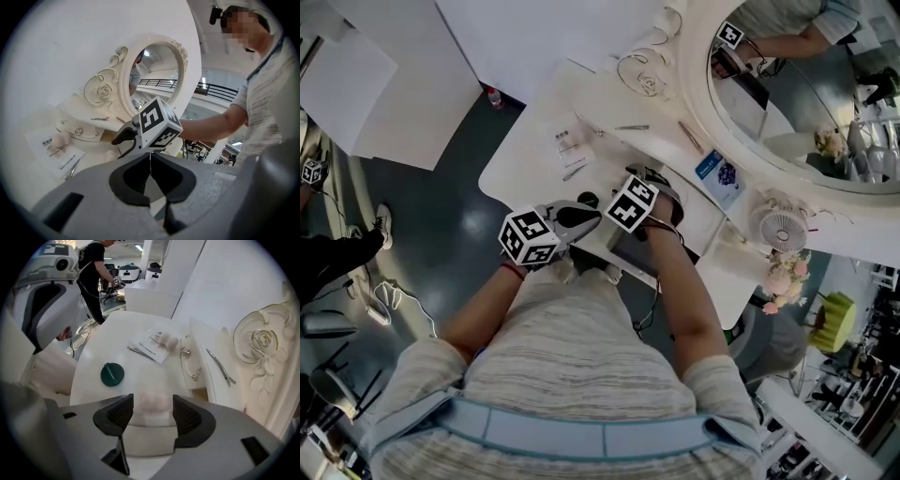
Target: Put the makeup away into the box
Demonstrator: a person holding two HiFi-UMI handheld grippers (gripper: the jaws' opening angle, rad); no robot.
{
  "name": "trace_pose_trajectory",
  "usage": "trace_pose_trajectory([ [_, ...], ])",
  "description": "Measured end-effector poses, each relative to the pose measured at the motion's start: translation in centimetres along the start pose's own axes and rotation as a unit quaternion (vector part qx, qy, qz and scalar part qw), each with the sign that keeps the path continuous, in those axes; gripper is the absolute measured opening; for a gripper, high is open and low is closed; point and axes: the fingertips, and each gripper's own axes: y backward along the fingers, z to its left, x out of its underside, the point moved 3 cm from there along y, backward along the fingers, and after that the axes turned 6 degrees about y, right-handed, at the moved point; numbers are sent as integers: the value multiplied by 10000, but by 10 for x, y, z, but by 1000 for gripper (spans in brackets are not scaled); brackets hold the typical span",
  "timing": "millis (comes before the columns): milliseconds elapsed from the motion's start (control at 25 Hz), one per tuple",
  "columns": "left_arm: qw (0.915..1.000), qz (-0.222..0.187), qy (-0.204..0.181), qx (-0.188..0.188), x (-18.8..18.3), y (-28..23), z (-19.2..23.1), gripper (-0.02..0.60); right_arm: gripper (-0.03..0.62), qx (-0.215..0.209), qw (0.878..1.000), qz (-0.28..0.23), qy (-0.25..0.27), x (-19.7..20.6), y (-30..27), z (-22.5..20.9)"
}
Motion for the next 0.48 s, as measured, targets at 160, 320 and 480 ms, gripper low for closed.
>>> trace_pose_trajectory([
  [160, 10000, 64, 10, -73, 1, 3, 6, 15, 225, -165, 9996, 186, 124, -2, -15, 0],
  [320, 9999, 130, -42, -87, 0, 1, 8, 15, 225, -235, 9973, 587, 384, 4, -27, 1],
  [480, 9998, 167, -44, -102, 1, 2, 7, 15, 225, -305, 9948, 853, 474, 7, -30, 2],
])
